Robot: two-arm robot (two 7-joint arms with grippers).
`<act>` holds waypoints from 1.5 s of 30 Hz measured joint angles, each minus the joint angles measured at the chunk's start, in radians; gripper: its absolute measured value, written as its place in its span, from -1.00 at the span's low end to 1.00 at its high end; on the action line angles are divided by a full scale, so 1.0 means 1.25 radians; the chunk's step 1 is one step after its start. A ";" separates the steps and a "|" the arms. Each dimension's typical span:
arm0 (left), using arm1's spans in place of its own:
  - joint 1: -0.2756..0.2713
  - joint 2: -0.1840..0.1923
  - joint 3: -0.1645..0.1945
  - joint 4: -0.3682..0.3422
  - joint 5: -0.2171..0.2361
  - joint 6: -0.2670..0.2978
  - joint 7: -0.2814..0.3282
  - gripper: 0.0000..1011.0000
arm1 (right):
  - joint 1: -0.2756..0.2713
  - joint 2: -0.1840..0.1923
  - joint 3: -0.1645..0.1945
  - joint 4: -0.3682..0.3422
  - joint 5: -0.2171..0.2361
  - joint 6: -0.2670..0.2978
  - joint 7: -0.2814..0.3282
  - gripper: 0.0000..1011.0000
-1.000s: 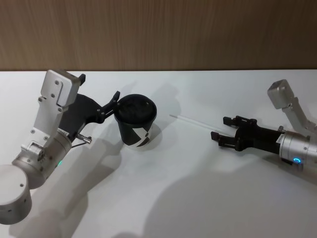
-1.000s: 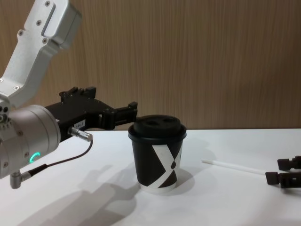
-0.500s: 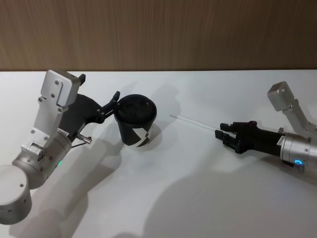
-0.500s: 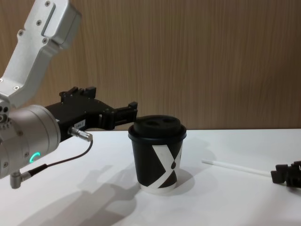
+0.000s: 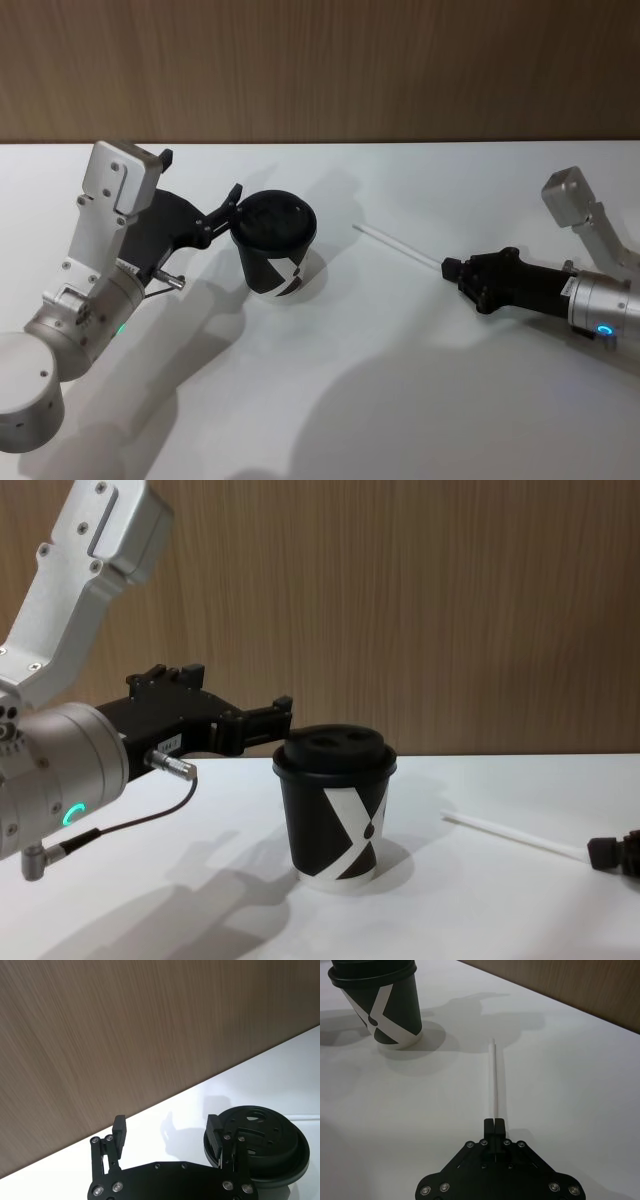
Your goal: Pick up the straw with one hand, pass it to the other hand, and insert it into the cup.
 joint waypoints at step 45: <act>0.000 0.000 0.000 0.000 0.000 0.000 0.000 0.98 | -0.175 -0.030 0.174 -0.403 0.294 0.009 -0.152 -0.99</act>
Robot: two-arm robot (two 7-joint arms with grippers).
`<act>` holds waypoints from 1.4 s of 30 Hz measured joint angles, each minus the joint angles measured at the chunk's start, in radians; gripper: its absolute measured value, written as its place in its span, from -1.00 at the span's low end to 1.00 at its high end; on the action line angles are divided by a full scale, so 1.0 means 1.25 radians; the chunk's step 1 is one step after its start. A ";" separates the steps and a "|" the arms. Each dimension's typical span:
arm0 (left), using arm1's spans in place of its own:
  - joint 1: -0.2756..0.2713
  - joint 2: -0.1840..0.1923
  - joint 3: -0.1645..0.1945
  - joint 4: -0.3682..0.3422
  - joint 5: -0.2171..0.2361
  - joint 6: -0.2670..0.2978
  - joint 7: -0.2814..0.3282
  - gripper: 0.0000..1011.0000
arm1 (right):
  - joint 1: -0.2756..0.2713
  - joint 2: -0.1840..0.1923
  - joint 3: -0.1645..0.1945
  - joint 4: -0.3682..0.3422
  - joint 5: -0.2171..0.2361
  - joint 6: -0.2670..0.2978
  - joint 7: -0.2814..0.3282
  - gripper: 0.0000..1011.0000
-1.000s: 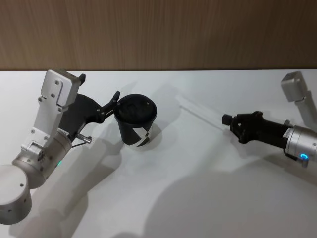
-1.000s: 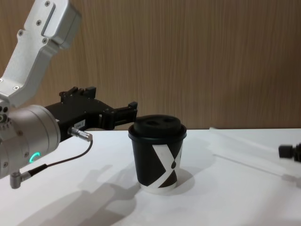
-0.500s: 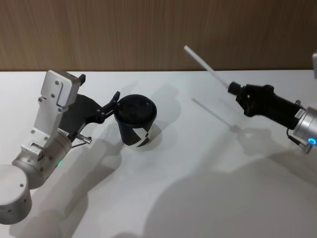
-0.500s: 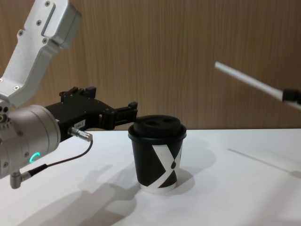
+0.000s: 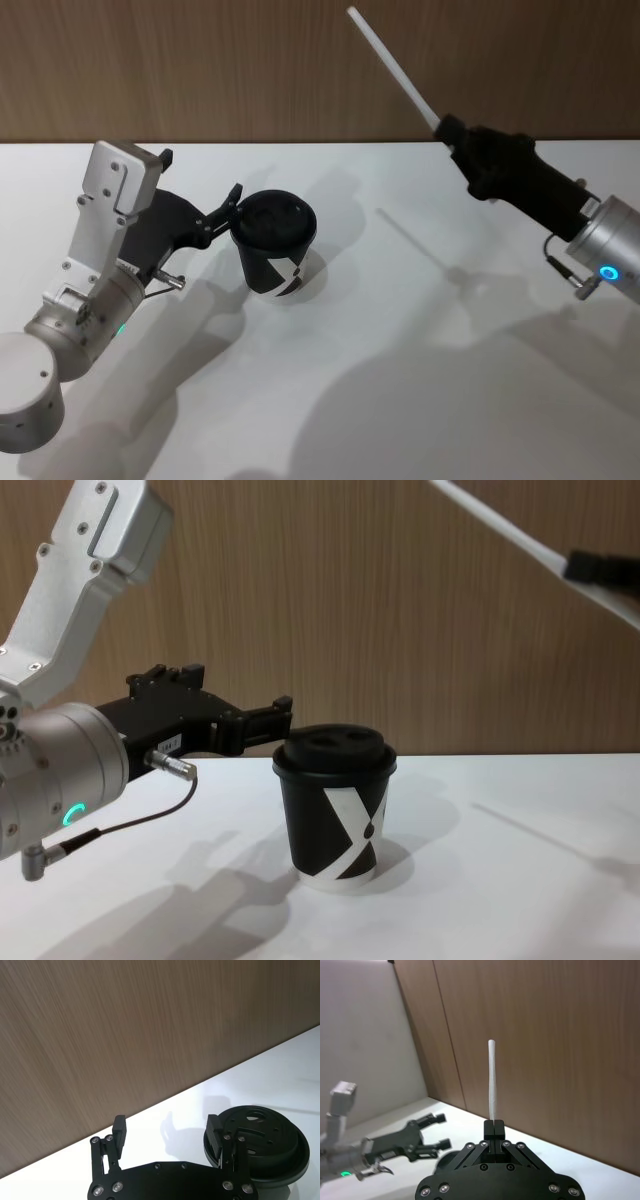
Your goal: Pick up the straw with one hand, pass it to the other hand, and insert it into the cup.
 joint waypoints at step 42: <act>0.016 0.017 -0.053 -0.064 -0.091 0.020 -0.073 0.98 | 0.018 -0.086 -0.094 -0.095 0.052 0.040 -0.040 -1.00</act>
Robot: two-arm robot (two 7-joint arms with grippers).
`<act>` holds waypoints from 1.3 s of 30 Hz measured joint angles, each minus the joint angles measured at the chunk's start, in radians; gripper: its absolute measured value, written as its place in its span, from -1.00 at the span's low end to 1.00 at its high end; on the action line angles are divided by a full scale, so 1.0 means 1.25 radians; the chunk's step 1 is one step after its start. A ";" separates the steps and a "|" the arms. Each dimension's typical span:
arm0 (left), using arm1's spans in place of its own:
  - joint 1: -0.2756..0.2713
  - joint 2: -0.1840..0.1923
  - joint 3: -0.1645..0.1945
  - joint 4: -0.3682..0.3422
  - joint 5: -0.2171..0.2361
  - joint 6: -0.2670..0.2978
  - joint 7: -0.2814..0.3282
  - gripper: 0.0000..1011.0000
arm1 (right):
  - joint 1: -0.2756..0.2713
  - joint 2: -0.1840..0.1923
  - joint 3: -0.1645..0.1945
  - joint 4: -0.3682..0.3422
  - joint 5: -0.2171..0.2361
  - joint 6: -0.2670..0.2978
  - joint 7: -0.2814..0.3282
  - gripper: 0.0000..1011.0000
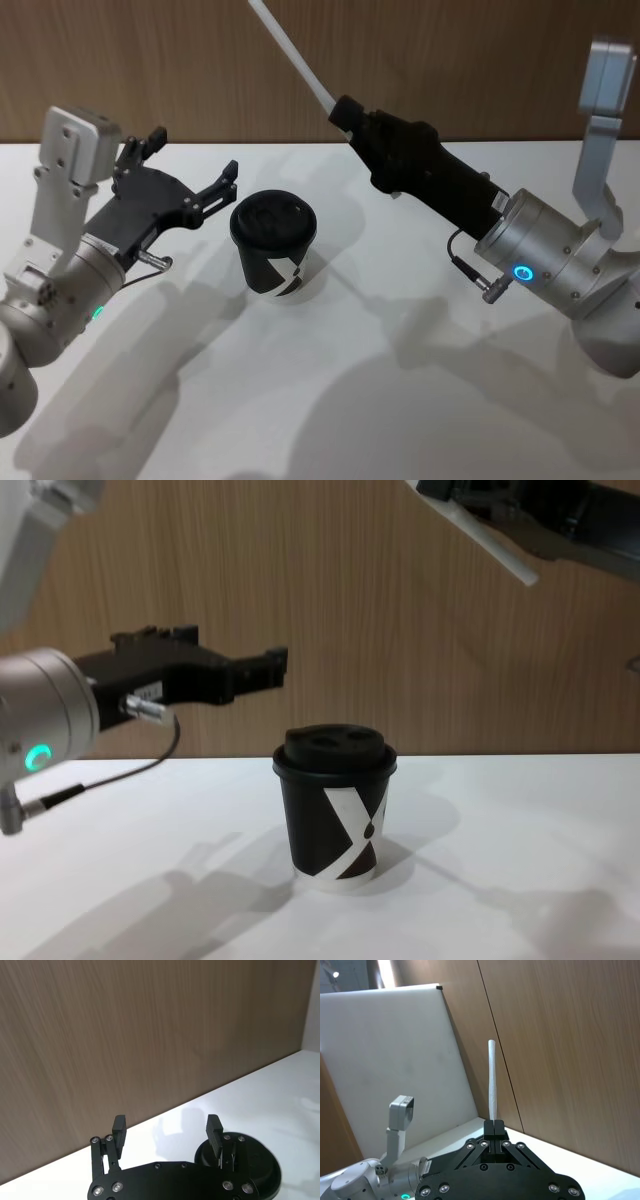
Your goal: Pick up the straw with one hand, pass it to the other hand, and insert it into the cup.
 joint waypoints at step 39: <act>-0.012 0.038 -0.118 -0.036 -0.424 0.088 -0.356 0.98 | 0.002 -0.004 -0.005 -0.001 0.001 0.001 -0.001 -0.99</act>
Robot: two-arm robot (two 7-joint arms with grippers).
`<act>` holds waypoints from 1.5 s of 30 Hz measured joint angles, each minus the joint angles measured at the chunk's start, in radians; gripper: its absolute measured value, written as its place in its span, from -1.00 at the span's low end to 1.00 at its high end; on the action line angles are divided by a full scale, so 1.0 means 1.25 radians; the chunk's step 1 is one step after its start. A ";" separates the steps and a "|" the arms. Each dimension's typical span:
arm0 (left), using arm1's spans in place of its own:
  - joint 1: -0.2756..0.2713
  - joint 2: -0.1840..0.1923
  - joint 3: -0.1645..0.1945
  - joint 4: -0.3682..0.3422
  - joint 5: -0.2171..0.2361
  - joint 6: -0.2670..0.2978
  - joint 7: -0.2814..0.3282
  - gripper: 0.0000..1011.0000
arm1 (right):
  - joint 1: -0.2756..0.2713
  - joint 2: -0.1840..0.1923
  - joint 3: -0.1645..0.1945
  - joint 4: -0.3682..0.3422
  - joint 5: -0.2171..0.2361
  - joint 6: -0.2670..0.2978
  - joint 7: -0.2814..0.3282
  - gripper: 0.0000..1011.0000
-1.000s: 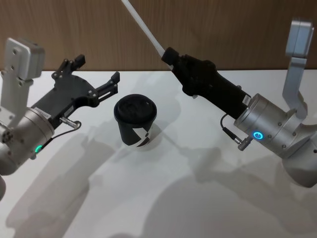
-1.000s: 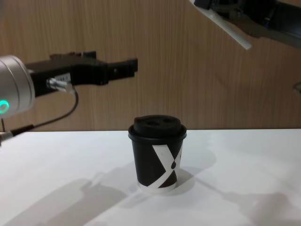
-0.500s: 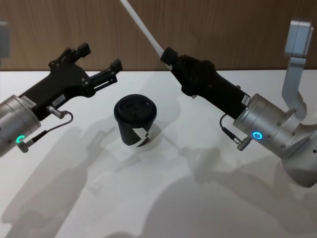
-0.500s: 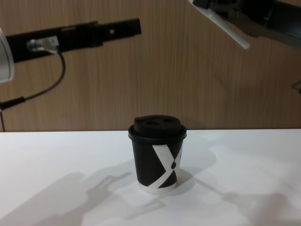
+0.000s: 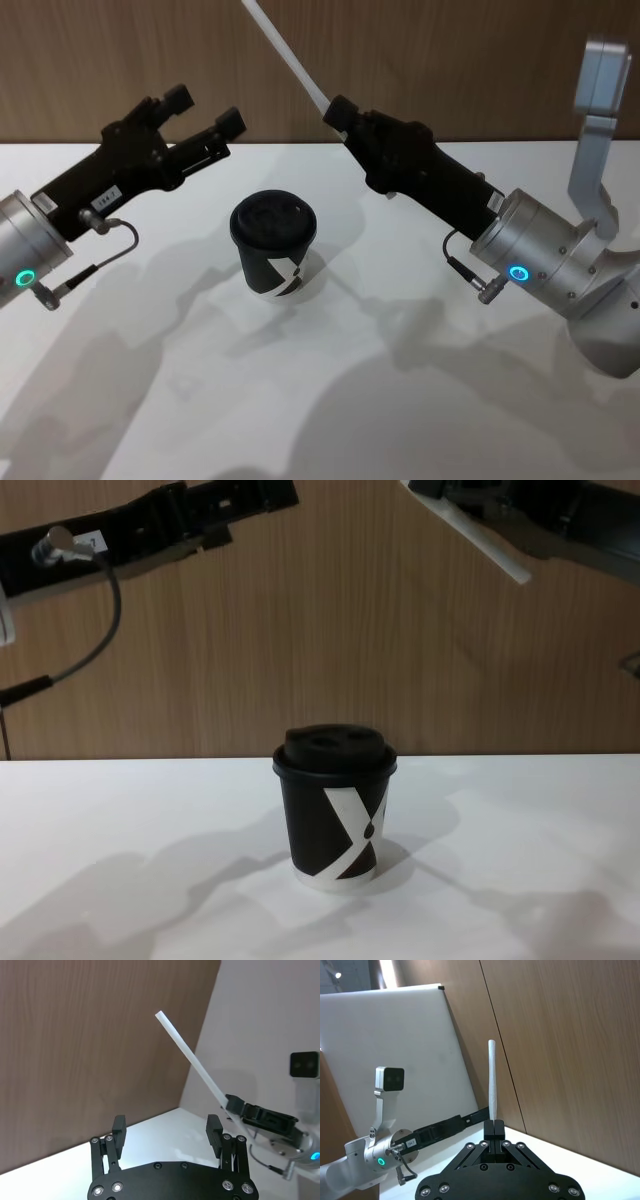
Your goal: Pick up the straw with one hand, pass it to the other hand, and insert it into the cup.
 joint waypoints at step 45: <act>-0.075 -0.111 0.077 0.194 -0.193 -0.029 -0.207 0.98 | 0.000 0.000 0.000 0.000 0.000 0.000 0.000 -0.99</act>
